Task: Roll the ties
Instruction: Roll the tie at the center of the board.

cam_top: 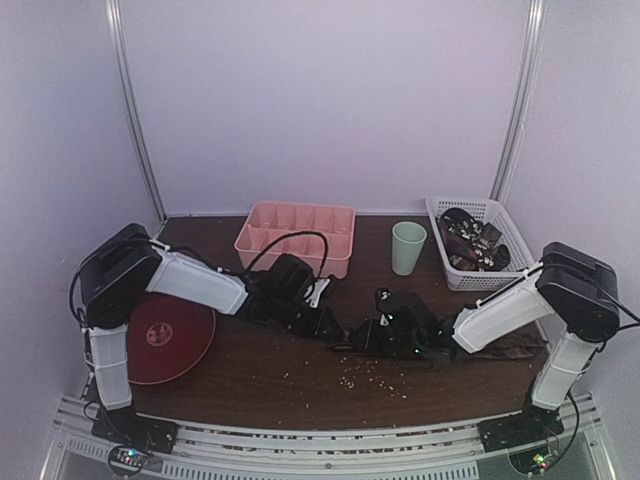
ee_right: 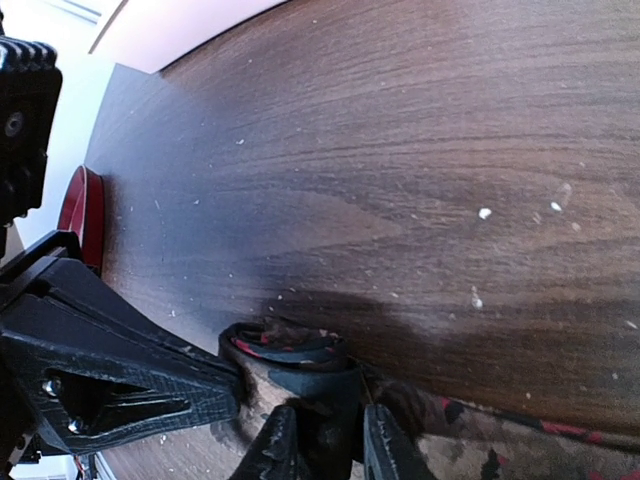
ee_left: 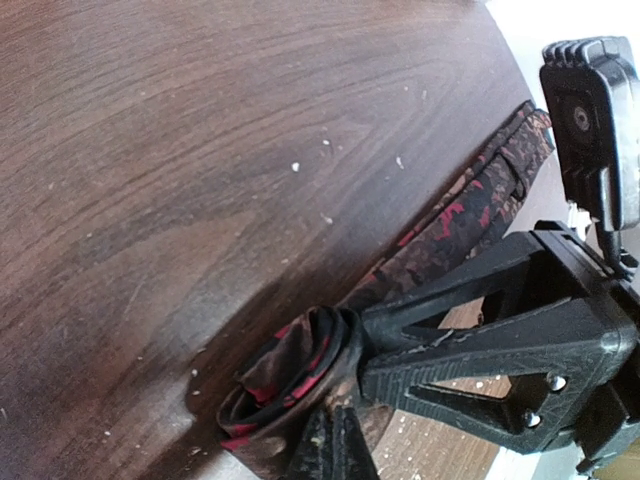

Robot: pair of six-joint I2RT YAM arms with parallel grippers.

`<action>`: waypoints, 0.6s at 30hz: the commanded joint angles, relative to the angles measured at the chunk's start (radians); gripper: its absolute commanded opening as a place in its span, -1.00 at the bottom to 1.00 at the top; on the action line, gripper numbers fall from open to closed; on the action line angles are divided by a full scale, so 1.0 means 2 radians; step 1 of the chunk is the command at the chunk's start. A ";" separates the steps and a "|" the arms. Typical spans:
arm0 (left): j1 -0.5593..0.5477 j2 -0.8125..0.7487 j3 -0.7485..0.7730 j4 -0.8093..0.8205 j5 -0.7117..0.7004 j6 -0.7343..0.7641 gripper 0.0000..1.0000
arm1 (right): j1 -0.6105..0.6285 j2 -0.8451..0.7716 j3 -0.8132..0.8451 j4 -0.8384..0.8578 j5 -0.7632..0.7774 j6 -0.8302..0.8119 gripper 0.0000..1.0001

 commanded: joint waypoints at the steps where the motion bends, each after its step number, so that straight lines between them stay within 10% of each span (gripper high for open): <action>1: -0.001 -0.023 -0.009 0.007 -0.033 -0.002 -0.98 | -0.006 0.014 0.004 0.023 -0.014 -0.006 -0.52; 12: 0.046 -0.065 -0.036 -0.010 -0.071 0.041 -0.74 | -0.008 0.051 0.028 0.060 -0.095 -0.006 -0.53; 18: 0.052 -0.104 -0.036 -0.020 -0.061 0.211 -0.46 | -0.008 0.065 0.033 0.077 -0.116 0.003 -0.54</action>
